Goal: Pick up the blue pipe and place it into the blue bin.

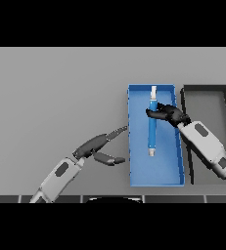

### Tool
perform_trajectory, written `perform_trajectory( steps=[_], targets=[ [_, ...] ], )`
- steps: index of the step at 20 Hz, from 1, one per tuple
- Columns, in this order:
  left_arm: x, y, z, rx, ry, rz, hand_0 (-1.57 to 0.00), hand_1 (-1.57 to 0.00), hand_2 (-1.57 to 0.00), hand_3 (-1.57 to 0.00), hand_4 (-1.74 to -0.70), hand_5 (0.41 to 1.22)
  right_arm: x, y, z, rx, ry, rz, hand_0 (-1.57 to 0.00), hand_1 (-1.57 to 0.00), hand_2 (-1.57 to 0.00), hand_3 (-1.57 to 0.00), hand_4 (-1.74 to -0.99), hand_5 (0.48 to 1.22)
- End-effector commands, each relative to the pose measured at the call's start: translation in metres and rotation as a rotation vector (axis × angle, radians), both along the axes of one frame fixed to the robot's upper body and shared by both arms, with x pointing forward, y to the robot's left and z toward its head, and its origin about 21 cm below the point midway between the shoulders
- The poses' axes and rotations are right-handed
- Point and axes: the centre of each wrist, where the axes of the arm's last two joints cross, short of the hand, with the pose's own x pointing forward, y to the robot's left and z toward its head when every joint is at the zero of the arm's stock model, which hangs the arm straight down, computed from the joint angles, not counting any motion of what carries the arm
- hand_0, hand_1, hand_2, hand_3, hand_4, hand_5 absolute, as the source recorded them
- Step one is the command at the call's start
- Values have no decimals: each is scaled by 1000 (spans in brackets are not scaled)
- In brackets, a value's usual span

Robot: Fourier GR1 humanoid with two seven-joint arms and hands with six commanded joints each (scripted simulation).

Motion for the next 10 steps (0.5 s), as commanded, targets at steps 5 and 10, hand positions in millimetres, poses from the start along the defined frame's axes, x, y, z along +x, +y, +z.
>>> perform_trajectory(
  steps=[5,10],
  targets=[
    [-2,1,-1,-15,3,-1,1,1,1,1,-915,462,1,-3,1,2,-21,-9,-23,-20,-19,-15,-1119,695],
    [0,5,0,-20,11,-4,1,1,1,1,-920,467,0,2,3,-5,-16,17,-9,-8,-7,-6,-1129,673]
  ],
)
